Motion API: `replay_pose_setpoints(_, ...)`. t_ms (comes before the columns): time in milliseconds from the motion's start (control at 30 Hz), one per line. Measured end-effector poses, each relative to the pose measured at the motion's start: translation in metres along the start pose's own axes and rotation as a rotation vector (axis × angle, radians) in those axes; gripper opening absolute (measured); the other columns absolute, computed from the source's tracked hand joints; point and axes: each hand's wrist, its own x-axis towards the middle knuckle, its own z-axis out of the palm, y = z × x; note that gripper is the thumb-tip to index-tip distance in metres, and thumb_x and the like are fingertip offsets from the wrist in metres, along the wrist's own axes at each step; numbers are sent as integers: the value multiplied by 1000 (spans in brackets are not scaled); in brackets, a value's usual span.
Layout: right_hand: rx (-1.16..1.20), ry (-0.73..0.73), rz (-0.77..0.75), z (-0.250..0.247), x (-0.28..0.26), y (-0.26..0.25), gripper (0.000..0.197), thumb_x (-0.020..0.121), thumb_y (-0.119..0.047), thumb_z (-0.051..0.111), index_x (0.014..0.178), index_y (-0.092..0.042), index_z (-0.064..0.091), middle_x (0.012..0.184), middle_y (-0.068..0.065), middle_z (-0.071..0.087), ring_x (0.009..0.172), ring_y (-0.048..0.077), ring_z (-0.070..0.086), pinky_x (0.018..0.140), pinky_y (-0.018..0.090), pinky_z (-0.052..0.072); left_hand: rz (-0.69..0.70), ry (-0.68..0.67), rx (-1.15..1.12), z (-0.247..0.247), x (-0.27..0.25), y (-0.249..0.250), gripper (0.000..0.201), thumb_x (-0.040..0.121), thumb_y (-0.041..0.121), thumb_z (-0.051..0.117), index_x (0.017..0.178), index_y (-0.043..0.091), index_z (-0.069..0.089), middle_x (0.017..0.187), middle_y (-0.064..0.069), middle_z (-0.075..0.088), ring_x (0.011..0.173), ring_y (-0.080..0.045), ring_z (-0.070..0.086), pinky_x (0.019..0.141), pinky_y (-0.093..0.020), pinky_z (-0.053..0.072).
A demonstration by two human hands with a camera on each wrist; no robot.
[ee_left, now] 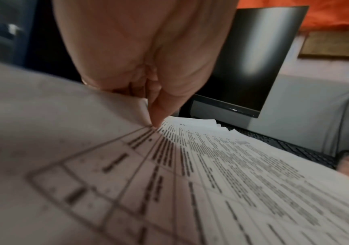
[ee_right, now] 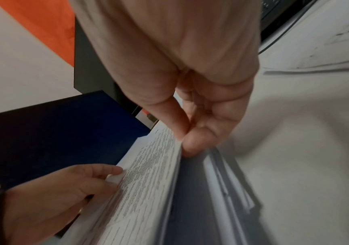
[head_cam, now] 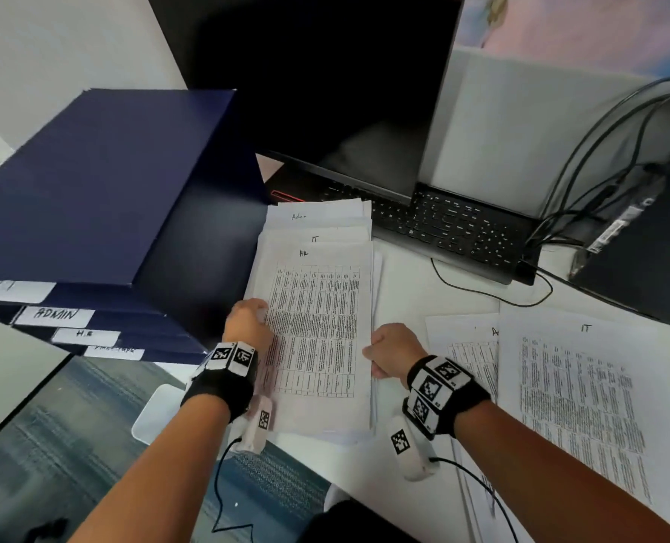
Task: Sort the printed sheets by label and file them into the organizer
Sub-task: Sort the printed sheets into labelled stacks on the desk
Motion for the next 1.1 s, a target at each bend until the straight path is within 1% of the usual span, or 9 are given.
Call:
replay_pose_setpoints(133,-51,1,11,4,4,-4,26,78,1,59,60,-12,45,68,14,58,65,25,59,73,42,57,2,-66,289,7,2,0,37,84,13,56,121,10,55,149,-10,24,132,-30,29,105,-45,36)
replay_pose_setpoints(300,-147,-29,-16,4,-3,-6,27,78,-8,64,59,-13,45,67,10,59,65,24,60,64,34,53,-32,-123,393,20,-4,4,52,83,33,58,129,14,44,144,-10,28,133,-30,29,107,-48,31)
replay_pose_setpoints(500,-46,104,-43,-23,-20,12,28,80,-5,60,65,-17,39,74,5,47,65,25,56,59,33,44,-94,-165,400,19,-3,17,66,82,42,57,137,13,36,150,-15,23,137,-34,25,109,-50,27)
replay_pose_setpoints(567,9,191,-27,-40,-27,24,22,81,-10,61,67,-16,46,80,3,54,76,30,65,68,35,52,-56,-135,385,23,-7,32,66,84,42,54,141,17,32,153,-14,19,141,-33,18,112,-52,22)
replay_pose_setpoints(667,-10,327,14,-71,-42,47,18,84,-11,60,87,6,65,97,21,66,97,38,64,84,44,55,57,-116,307,35,-23,66,67,88,39,51,146,18,25,157,-12,11,145,-29,9,115,-49,14)
replay_pose_setpoints(767,-6,402,94,-102,-53,76,23,86,-10,57,91,10,67,105,23,68,90,35,66,83,43,56,150,-103,201,53,-43,107,61,87,37,56,142,21,35,155,-9,19,142,-28,20,113,-46,20)
replay_pose_setpoints(867,-11,435,194,-130,-56,110,14,85,-13,56,85,-4,67,102,14,70,99,32,65,87,39,55,266,-131,143,77,-66,141,53,88,36,57,137,20,43,150,-9,28,136,-29,30,110,-45,31)
replay_pose_setpoints(1000,-207,383,309,-161,-55,155,21,84,-23,48,74,-9,58,95,8,66,91,24,62,91,37,49,381,-244,96,112,-94,177,47,90,34,55,134,18,46,143,-10,38,129,-28,40,106,-37,36)
replay_pose_setpoints(1100,-320,417,440,-180,-56,188,33,78,-30,48,102,-11,60,114,9,60,104,27,53,92,40,39,385,-401,-2,139,-112,195,46,90,32,56,133,14,48,136,-9,48,123,-25,48,98,-26,38)
